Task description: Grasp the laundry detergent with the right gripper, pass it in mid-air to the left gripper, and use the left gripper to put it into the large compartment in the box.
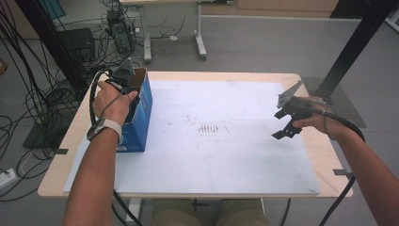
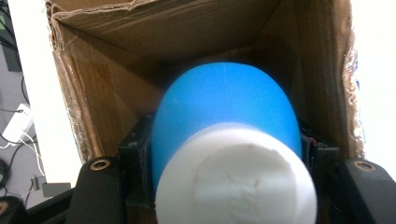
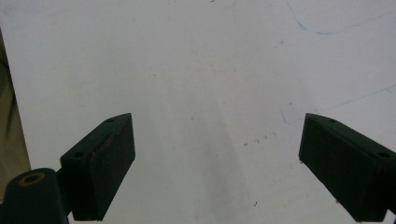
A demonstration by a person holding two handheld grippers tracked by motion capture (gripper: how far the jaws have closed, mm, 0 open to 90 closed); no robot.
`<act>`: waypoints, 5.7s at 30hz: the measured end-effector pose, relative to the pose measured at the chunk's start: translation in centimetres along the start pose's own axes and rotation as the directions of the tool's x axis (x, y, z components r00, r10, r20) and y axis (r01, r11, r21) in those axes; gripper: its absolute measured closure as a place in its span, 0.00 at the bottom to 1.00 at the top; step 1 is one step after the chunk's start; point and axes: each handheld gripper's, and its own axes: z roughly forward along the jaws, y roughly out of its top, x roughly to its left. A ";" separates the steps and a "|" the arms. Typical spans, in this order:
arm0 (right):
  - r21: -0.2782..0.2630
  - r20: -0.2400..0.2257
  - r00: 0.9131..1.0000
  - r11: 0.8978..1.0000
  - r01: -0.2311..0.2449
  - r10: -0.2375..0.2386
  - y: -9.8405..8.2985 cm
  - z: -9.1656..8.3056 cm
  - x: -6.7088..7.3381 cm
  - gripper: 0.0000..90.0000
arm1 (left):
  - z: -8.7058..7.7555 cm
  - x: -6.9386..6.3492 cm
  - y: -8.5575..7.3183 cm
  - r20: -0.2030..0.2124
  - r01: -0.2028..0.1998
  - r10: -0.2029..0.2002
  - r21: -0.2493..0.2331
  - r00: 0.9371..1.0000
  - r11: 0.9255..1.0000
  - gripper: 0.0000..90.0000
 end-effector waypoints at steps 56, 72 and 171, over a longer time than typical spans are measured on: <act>0.007 -0.003 1.000 1.000 -0.001 0.001 -0.3 0.1 0.1 0.12 | 0.1 0.0 0.1 -0.001 0.001 -0.001 0.001 1.000 1.000 0.41; 0.013 -0.003 1.000 1.000 -0.001 0.001 -0.5 0.1 0.1 0.12 | 0.1 0.0 0.1 -0.001 -0.006 0.006 -0.004 1.000 1.000 0.41; 0.016 0.025 0.999 1.000 -0.024 0.024 -0.6 -1.9 1.0 0.12 | -10.5 -13.0 1.2 0.106 -0.739 0.780 -0.261 0.617 0.621 0.08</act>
